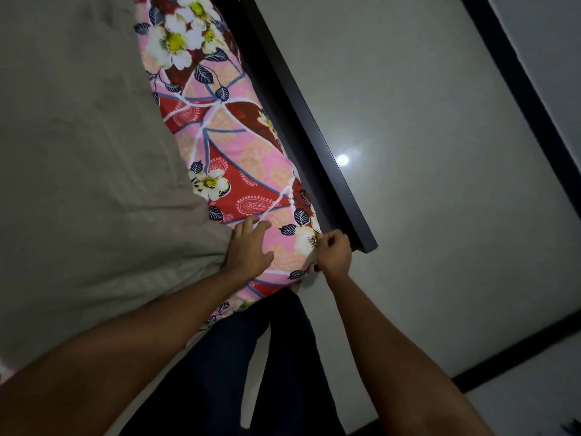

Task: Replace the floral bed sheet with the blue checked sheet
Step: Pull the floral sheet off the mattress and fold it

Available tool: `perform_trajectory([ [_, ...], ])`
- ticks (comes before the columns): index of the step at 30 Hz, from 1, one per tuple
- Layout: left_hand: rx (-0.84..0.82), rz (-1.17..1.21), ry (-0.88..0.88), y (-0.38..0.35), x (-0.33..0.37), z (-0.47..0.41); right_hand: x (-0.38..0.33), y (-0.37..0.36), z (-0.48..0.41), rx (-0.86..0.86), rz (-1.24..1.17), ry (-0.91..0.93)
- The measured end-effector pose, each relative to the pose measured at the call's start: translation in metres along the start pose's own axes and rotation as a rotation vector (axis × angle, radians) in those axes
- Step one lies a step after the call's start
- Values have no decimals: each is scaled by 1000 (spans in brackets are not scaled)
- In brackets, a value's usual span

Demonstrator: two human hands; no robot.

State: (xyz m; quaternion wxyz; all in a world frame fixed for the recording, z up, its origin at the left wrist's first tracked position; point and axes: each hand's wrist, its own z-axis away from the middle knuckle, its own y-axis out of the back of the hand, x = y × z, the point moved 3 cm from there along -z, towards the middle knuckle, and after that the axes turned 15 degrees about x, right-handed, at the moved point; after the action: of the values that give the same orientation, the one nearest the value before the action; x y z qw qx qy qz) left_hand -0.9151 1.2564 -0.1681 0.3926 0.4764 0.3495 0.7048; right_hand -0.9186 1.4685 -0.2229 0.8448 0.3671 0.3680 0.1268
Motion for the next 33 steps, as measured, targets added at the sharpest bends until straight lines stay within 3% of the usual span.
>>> perform_trajectory([
  [6,-192,-19,-31,15,8,4,-36,21,35,-71,43,146],
  [9,-242,-35,-35,17,10,5,-38,24,39,-58,162,25],
  [12,-246,-37,6,10,7,3,-20,16,31,-120,325,-57],
  [15,-188,-42,3,2,7,1,-9,6,19,-165,409,77],
  [20,-147,-64,-18,-1,6,0,-5,5,4,-140,268,369],
  [25,-172,-3,-9,11,9,7,-18,26,31,-215,135,398],
  [33,-189,249,193,82,-13,51,-170,16,170,-574,-87,696],
])
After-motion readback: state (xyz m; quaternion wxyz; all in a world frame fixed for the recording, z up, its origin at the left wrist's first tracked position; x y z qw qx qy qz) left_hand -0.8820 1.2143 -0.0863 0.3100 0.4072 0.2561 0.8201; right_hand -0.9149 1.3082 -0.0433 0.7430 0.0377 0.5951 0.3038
